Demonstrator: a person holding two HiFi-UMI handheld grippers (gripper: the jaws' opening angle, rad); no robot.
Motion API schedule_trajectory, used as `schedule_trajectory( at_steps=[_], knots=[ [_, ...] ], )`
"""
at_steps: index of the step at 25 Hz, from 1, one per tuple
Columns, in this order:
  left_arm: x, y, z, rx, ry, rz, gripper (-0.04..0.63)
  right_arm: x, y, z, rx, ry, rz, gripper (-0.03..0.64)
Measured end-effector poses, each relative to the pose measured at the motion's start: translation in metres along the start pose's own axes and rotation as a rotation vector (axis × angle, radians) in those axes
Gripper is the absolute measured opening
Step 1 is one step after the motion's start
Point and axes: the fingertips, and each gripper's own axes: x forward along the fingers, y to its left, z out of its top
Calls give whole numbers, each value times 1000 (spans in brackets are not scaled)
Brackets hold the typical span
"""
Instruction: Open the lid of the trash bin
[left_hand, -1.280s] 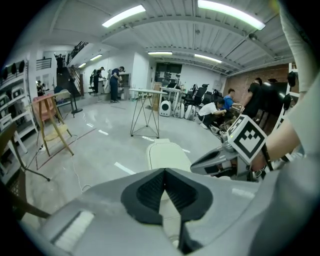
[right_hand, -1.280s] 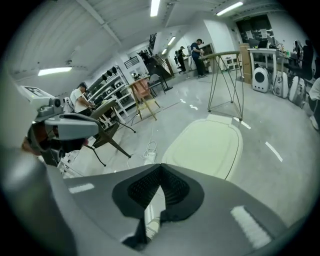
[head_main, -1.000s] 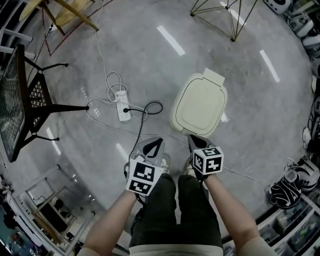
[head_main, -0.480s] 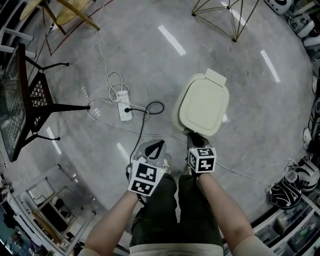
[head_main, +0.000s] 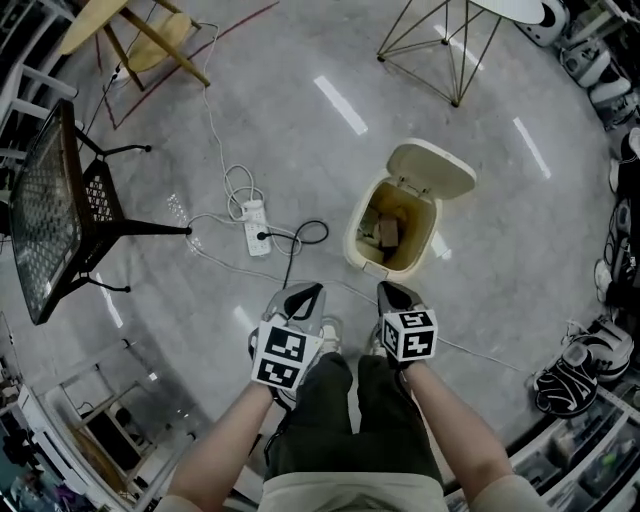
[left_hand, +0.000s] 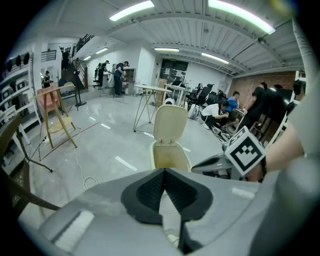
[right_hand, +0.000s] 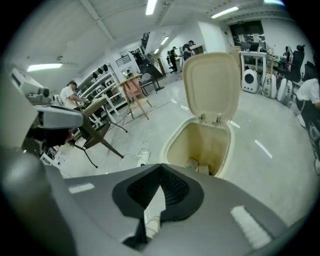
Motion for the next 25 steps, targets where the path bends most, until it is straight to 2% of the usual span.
schedule_trajectory(
  at_steps=[5,13,18,25],
  knots=[
    [-59,-16,61,29,-69,4,2,-90,31,50,-34,-71,30,3],
    [-174,-56,160,125,-218,9,2,-246,92,150,-92,-270,60,3],
    [-249,-85,209,191,-317,15,2,-339,132,198,-139,-395,76,3],
    [-345,-121,261,287,-465,30,2,-462,185,250,-271,-627,63,3]
  ],
)
